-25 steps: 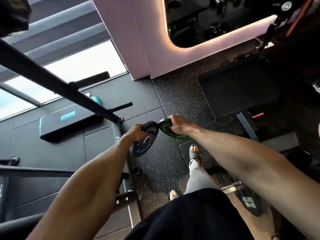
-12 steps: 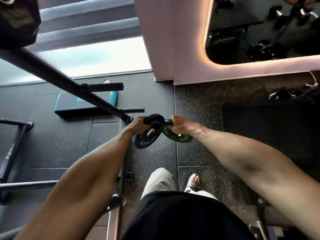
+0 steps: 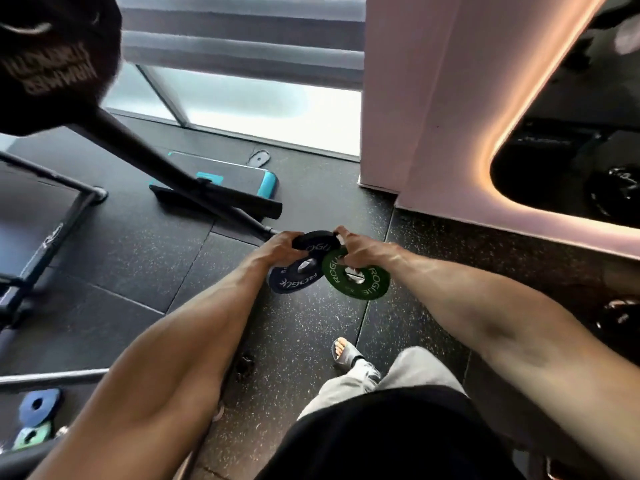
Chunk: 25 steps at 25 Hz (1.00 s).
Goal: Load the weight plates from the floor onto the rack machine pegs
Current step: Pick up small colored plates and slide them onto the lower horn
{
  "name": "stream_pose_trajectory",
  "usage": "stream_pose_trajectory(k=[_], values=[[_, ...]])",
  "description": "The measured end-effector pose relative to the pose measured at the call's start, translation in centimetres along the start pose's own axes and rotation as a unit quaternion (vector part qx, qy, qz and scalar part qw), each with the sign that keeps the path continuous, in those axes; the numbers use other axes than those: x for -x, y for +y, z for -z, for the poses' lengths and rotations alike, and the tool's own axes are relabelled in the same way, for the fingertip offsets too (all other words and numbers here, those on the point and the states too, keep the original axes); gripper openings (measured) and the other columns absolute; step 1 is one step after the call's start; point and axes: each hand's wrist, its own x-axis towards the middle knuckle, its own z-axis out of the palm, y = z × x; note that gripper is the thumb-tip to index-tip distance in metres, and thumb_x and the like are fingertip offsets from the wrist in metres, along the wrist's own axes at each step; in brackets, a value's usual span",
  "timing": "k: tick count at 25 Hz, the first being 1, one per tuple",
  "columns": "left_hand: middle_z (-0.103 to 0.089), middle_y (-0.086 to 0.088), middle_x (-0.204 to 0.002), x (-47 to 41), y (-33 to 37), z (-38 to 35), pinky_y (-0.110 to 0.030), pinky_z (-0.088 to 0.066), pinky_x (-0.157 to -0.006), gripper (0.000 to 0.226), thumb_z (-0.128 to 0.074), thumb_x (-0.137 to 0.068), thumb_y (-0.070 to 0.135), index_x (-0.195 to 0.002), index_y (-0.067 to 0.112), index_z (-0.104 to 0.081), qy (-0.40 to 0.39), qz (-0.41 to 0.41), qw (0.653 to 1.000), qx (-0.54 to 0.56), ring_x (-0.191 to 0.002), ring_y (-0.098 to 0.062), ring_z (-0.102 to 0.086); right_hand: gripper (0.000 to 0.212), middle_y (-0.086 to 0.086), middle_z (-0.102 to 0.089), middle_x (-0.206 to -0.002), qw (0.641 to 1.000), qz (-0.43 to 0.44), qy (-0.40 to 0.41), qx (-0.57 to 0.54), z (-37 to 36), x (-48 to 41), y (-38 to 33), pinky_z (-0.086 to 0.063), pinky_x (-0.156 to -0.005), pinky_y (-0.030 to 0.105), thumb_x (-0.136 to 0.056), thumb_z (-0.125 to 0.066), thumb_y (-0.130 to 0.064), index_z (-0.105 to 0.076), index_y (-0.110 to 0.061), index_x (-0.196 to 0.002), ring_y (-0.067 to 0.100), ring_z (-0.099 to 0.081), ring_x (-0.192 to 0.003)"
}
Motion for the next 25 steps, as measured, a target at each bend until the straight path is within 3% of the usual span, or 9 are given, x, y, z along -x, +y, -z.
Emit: stream_pose_trajectory(k=[3,8,11,13,18,21,25], values=[[-0.067,-0.011,-0.104,-1.3,0.1,1.8,-0.03,-0.049,-0.076,0.027,-0.066,-0.09,0.018,-0.116,0.013,-0.066,0.034,0.016,0.999,0.013,-0.088,-0.023,-0.062,0.061,0.009,-0.063,-0.093,0.997,0.046,-0.011,0.058,3.2,-3.8,-0.7,-0.059,-0.077,0.051,-0.091,-0.06,-0.016,-0.025,-0.03,-0.139,0.026,-0.065,-0.08],[-0.07,-0.011,-0.102,-3.4,-0.4,3.8,-0.038,-0.052,-0.086,0.023,-0.066,-0.088,0.014,-0.111,0.009,-0.066,0.114,0.081,0.989,0.048,-0.097,-0.028,-0.065,0.055,0.008,-0.064,-0.097,0.982,0.098,-0.043,0.155,7.9,-9.9,-3.1,-0.058,-0.068,0.041,-0.088,-0.063,-0.018,-0.029,-0.031,-0.131,0.022,-0.064,-0.078],[-0.068,0.0,-0.098,-3.7,-0.9,5.2,-0.029,-0.047,-0.08,0.023,-0.068,-0.088,0.013,-0.111,0.014,-0.067,0.175,0.115,0.975,0.079,-0.09,-0.017,-0.062,0.056,0.009,-0.063,-0.103,0.962,0.147,-0.076,0.215,10.1,-13.2,-5.3,-0.052,-0.065,0.038,-0.09,-0.062,-0.019,-0.03,-0.028,-0.135,0.024,-0.063,-0.084],[-0.068,-0.002,-0.095,-3.9,-0.9,6.2,-0.024,-0.041,-0.075,0.021,-0.068,-0.088,0.011,-0.108,0.014,-0.068,0.201,0.137,0.966,0.084,-0.085,-0.014,-0.06,0.056,0.009,-0.064,-0.1,0.943,0.179,-0.09,0.265,11.3,-15.2,-6.8,-0.052,-0.06,0.037,-0.09,-0.062,-0.021,-0.03,-0.027,-0.135,0.024,-0.065,-0.08],[-0.072,-0.005,-0.099,-4.8,-1.2,6.8,-0.028,-0.048,-0.078,0.018,-0.07,-0.086,0.013,-0.103,0.015,-0.068,0.226,0.177,0.952,0.105,-0.088,-0.018,-0.065,0.051,0.004,-0.055,-0.085,0.892,0.238,-0.152,0.354,13.8,-18.6,-9.4,-0.056,-0.049,0.033,-0.088,-0.064,-0.016,-0.033,-0.022,-0.128,0.019,-0.064,-0.061],[-0.072,-0.003,-0.101,-5.5,-0.9,6.7,-0.028,-0.047,-0.08,0.017,-0.07,-0.086,0.015,-0.102,0.019,-0.068,0.222,0.187,0.948,0.128,-0.092,-0.018,-0.065,0.055,0.002,-0.056,-0.084,0.862,0.254,-0.168,0.404,14.6,-20.1,-9.8,-0.059,-0.056,0.037,-0.085,-0.065,-0.017,-0.033,-0.026,-0.129,0.018,-0.064,-0.063],[-0.071,-0.003,-0.1,-6.4,-0.4,6.4,-0.021,-0.043,-0.077,0.018,-0.07,-0.087,0.012,-0.104,0.015,-0.069,0.231,0.204,0.94,0.149,-0.088,-0.014,-0.063,0.059,0.002,-0.055,-0.08,0.838,0.285,-0.191,0.424,15.0,-22.0,-9.9,-0.044,-0.047,0.029,-0.086,-0.062,-0.011,-0.03,-0.022,-0.135,0.017,-0.059,-0.063]])
